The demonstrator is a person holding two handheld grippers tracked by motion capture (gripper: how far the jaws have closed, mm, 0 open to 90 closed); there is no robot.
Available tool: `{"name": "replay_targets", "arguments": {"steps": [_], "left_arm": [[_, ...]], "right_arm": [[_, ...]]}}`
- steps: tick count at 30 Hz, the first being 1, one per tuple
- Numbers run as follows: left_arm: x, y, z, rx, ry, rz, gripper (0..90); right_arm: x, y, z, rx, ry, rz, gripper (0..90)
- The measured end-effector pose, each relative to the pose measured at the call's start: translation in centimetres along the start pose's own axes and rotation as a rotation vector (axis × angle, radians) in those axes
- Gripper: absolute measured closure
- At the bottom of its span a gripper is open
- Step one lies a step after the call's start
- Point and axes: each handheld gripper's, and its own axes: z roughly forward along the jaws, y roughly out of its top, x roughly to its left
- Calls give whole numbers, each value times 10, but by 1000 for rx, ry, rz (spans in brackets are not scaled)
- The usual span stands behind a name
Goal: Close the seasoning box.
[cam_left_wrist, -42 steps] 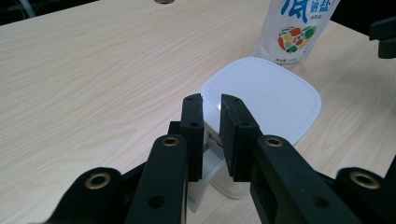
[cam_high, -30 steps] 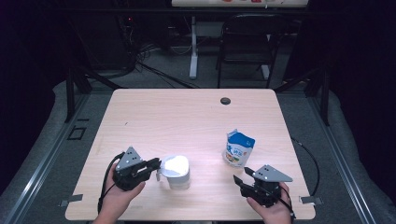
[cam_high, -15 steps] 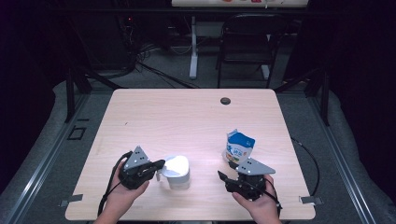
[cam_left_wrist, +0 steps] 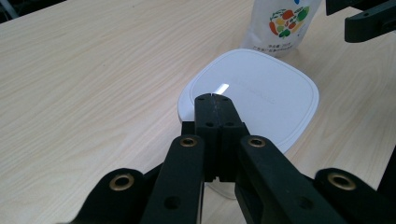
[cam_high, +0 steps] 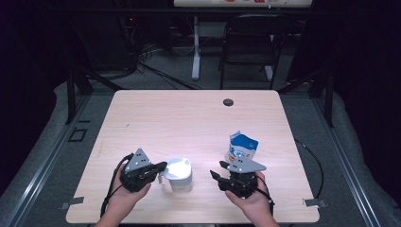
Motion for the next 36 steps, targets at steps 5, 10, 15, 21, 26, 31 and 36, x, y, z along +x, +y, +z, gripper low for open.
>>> {"name": "replay_targets", "arguments": {"steps": [5,10,15,21,26,31,36], "left_arm": [[1,-1,0,-3,-9,-13,900],[1,-2,0,-12,-10,-14,900],[2,-2,0,-13,-11,-14,900],[1,-2,0,-12,-7,-9,900],[1,-2,0,-13,-4,-9,900],[1,-2,0,-11,0,-4,900],[2,-2,-1,-10,-3,-6,900]], "right_arm": [[4,4,6,9,-18,-6,557],[6,7,11,0,-4,-9,569],[9,9,19,25,21,-1,521],[12,12,25,47,11,-27,538],[13,13,29,68,13,-40,576],[15,12,34,84,27,-48,594],[18,12,39,90,37,-56,593]]}}
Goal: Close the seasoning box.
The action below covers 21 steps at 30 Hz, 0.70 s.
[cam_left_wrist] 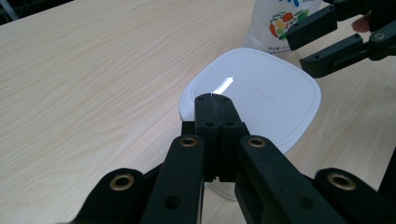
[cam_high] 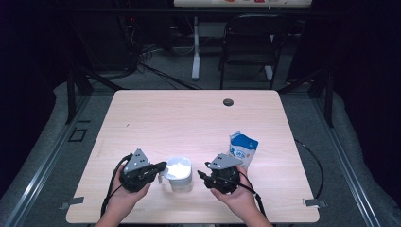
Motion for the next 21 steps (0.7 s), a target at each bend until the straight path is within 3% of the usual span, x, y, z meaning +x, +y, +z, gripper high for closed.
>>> {"name": "replay_targets", "arguments": {"steps": [21], "left_arm": [[1,-1,-1,-4,-2,-14,900]], "right_arm": [[10,5,10,15,20,-28,579]]}}
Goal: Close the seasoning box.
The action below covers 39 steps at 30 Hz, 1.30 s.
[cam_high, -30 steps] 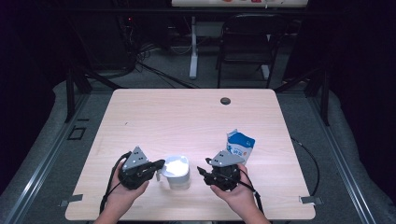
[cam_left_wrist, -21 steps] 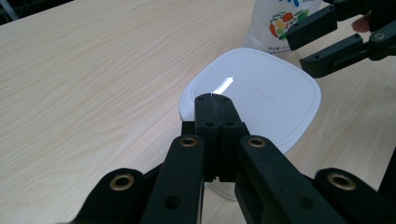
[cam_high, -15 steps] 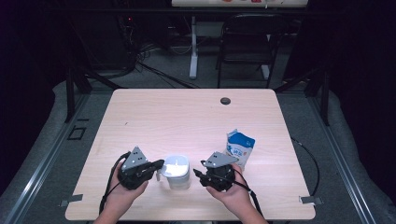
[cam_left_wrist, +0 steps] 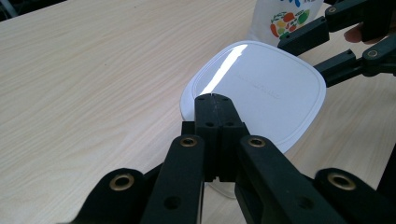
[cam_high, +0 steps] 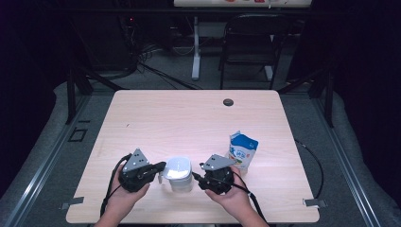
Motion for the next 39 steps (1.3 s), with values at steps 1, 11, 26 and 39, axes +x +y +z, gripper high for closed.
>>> {"name": "replay_targets", "arguments": {"steps": [1,11,26,39], "left_arm": [[0,0,0,0,0,0,900],[0,0,0,0,0,-3,900],[5,-4,-6,9,18,-15,876],[16,-13,-10,2,41,-61,825]], "right_arm": [[0,1,0,2,-1,-6,578],[3,3,1,2,-1,-14,577],[4,5,0,-12,1,-13,578],[6,9,-2,-20,3,-17,578]]}}
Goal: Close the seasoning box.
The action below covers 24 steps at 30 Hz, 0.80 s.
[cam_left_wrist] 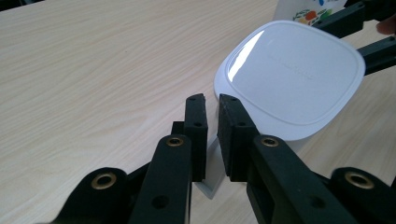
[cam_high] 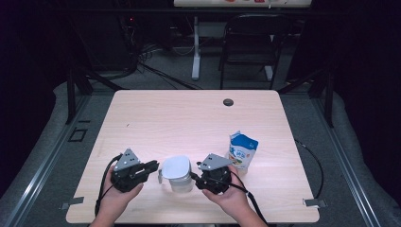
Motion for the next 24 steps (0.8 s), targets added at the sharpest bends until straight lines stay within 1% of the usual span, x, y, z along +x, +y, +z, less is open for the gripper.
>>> {"name": "replay_targets", "arguments": {"steps": [4,7,11,12,13,15,16,19,21,24], "left_arm": [[4,-4,0,5,14,-13,805],[6,-7,0,18,24,-23,789],[7,-11,-1,17,34,-31,768],[8,-11,-1,27,37,-31,761],[8,-12,-1,17,32,-37,754],[9,-13,-1,20,30,-47,742],[10,-14,-1,12,36,-48,733],[10,-15,-2,13,33,-58,709],[11,-15,-2,13,40,-61,700],[12,-16,-2,-4,44,-66,677]], "right_arm": [[0,1,0,-3,-4,1,578],[0,2,-1,-4,-6,2,578],[0,3,-2,-13,-3,4,578],[0,3,-2,-14,-4,4,578],[0,3,-2,-15,-4,3,578],[0,4,-2,-18,-4,5,578],[1,4,-2,-19,-5,5,578],[1,5,-2,-19,-5,5,578],[1,6,-2,-18,-5,2,578],[2,7,-2,-23,-1,6,578]]}}
